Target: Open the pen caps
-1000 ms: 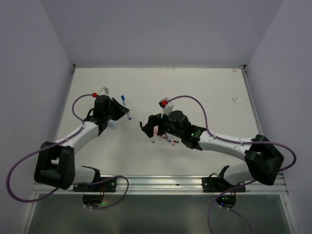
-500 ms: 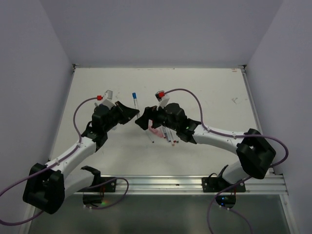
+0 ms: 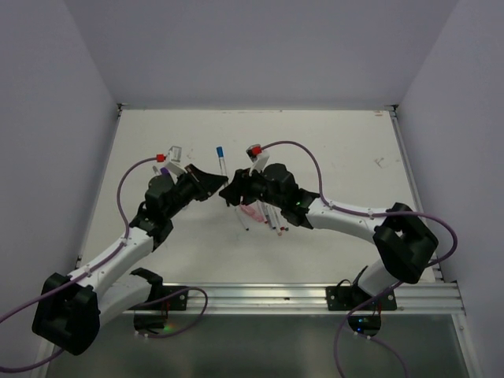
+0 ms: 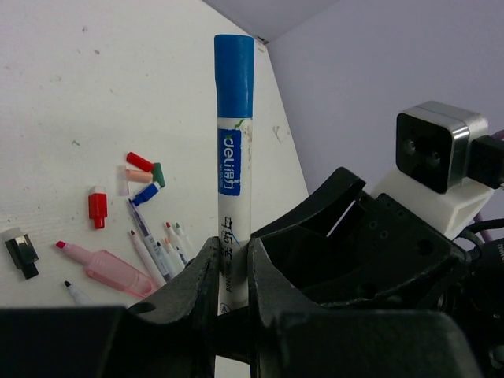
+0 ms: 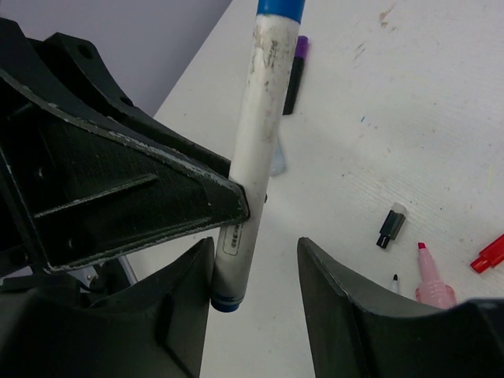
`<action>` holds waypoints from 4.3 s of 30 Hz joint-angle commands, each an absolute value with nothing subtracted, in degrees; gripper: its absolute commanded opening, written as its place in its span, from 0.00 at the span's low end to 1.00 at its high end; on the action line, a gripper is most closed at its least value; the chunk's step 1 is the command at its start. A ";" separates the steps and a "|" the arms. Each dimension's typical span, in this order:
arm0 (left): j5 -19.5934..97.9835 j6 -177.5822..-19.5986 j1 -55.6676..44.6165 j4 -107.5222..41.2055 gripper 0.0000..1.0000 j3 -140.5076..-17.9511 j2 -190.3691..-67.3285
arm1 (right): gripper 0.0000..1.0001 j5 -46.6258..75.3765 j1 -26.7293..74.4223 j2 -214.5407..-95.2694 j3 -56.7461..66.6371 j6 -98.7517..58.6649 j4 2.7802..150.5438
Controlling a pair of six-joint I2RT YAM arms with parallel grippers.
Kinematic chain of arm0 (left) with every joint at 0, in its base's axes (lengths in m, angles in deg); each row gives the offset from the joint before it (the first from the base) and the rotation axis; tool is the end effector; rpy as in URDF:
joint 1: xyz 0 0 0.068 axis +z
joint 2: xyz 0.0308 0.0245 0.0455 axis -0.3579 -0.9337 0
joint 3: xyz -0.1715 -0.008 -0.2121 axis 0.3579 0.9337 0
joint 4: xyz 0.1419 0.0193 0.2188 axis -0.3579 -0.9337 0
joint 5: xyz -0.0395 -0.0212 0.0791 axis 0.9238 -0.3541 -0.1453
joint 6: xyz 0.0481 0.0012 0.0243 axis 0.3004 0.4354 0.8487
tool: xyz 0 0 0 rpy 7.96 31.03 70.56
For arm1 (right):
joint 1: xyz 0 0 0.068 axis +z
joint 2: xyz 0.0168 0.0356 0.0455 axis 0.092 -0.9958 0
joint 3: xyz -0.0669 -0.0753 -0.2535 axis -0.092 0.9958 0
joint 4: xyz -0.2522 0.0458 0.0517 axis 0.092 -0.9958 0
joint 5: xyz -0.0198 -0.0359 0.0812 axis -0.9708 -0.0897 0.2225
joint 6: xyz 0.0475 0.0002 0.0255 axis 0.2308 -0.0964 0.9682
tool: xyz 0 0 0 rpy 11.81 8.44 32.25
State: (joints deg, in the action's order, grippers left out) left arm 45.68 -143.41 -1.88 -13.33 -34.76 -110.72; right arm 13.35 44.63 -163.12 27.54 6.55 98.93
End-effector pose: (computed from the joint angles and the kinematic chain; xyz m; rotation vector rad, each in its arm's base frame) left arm 0.2061 -0.0967 0.2525 -0.3339 1.8345 -1.2185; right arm 0.2260 0.2748 0.2534 -0.3706 1.9412 1.0999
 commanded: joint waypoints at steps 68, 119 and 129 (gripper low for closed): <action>8.63 -135.70 -3.72 -34.74 0.00 -56.27 -115.14 | 0.00 15.43 44.82 -156.00 34.17 -4.45 89.39; 28.82 -129.02 5.33 -50.91 0.09 -57.15 -133.05 | 0.00 -1.08 52.82 -178.41 17.74 2.40 75.87; 30.05 -131.39 2.87 -49.50 0.11 -62.25 -144.22 | 0.00 -6.88 52.82 -182.19 15.81 6.80 70.68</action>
State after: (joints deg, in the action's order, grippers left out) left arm 28.69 -130.76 3.78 -50.73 -58.98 -142.41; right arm -2.24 52.54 -181.46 17.93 3.97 74.08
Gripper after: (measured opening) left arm 0.218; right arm 0.222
